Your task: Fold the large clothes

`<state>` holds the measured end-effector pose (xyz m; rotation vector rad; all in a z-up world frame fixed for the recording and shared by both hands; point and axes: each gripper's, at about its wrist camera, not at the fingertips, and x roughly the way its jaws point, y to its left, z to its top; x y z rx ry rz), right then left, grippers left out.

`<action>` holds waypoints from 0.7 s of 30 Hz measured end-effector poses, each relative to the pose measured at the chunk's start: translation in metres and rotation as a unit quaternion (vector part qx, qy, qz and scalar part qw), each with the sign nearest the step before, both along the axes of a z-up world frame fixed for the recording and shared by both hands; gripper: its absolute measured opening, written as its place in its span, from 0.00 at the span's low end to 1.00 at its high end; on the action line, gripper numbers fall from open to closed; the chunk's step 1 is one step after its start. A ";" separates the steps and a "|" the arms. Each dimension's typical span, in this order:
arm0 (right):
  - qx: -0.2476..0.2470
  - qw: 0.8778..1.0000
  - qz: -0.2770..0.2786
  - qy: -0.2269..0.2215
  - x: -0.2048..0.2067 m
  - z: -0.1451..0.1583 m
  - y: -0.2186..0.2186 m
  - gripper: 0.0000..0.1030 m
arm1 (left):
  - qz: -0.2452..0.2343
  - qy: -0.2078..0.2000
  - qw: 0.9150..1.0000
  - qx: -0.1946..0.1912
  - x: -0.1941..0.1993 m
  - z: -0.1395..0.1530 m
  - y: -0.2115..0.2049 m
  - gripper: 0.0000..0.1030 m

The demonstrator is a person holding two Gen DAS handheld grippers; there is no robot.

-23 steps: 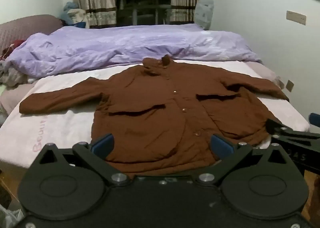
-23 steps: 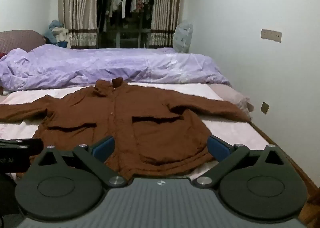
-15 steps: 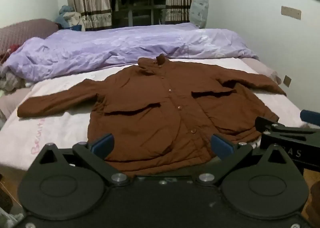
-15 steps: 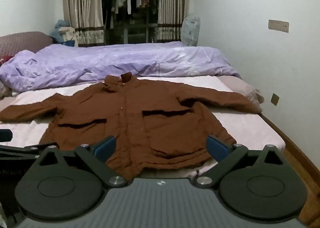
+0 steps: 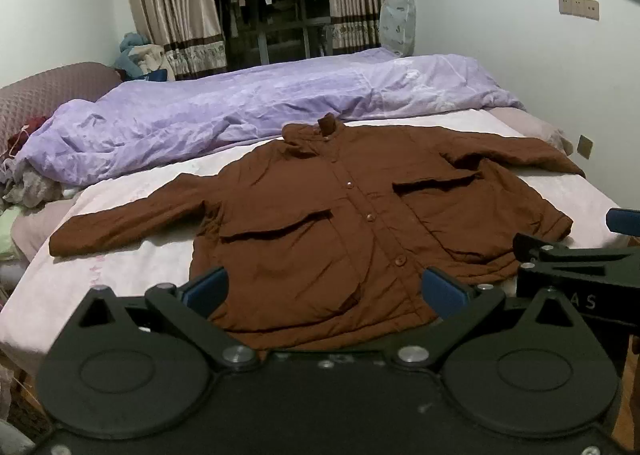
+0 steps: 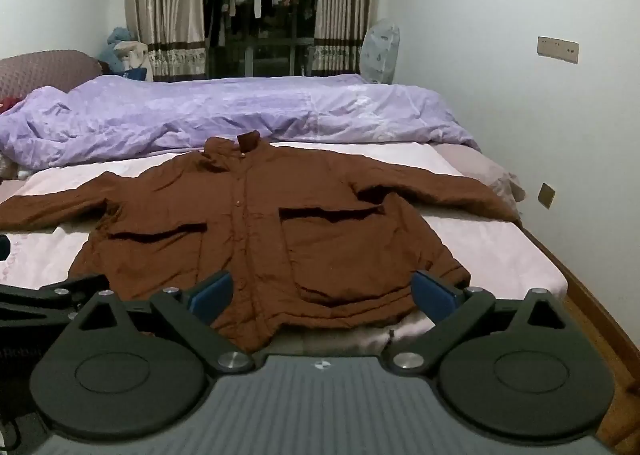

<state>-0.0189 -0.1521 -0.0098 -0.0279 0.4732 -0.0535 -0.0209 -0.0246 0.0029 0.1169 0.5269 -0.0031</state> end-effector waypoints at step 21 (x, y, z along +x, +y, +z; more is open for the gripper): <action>0.027 1.000 0.010 0.006 -0.001 -0.001 -0.011 1.00 | 0.017 0.008 1.000 -0.019 -0.003 0.003 0.017 1.00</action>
